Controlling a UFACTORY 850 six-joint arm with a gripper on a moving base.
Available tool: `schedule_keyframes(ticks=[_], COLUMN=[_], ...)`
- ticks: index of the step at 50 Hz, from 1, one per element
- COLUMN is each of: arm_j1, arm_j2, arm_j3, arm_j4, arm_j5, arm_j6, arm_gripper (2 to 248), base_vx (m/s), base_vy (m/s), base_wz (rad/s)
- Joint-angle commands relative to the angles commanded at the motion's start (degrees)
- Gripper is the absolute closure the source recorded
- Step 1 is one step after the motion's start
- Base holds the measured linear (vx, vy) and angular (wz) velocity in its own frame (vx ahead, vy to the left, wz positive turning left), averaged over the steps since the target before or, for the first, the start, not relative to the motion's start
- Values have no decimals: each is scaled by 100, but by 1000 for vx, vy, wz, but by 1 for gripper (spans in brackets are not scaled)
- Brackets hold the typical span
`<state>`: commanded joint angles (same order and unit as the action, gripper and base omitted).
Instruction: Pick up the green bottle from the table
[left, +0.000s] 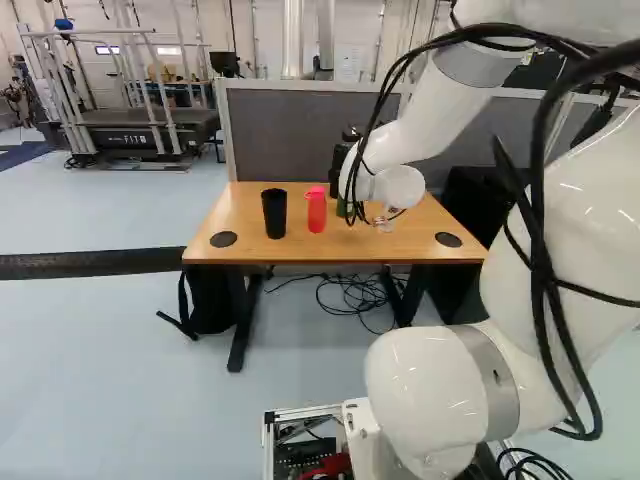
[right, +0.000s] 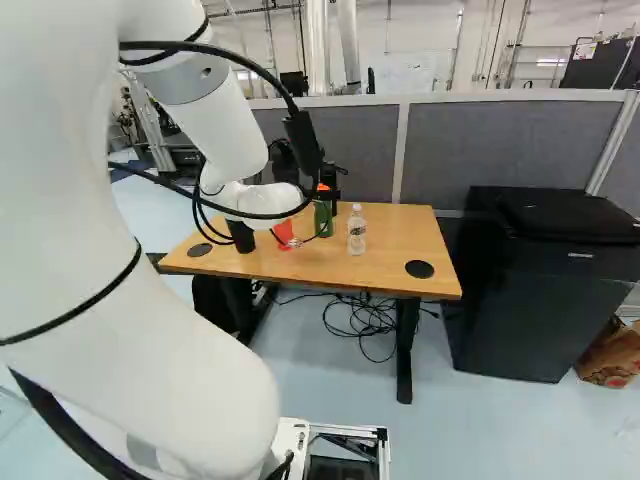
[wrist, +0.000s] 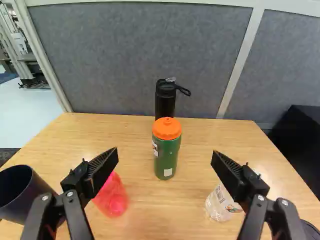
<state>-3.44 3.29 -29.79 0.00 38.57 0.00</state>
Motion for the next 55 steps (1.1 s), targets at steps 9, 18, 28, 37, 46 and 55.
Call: schedule_keyframes(ticks=[9, 18, 28, 37, 46, 55], arm_j1=[-36, -69, -105, -134, -144, -148], arm_j2=[-166, -328, -503, -658, -807, -950], arm_j3=[-286, -571, -886, -1168, -1448, -1725], arm_j4=[0, 0, 0, 0, 0, 0], arm_j5=[-360, -720, -1119, -1484, -1909, -2368], arm_j6=[0, 0, 0, 0, 0, 0], arm_gripper=[3, 3, 3, 3, 3, 3], base_vx=[0, 0, 0, 0, 0, 0], base_vy=[0, 0, 0, 0, 0, 0], base_wz=[0, 0, 0, 0, 0, 0])
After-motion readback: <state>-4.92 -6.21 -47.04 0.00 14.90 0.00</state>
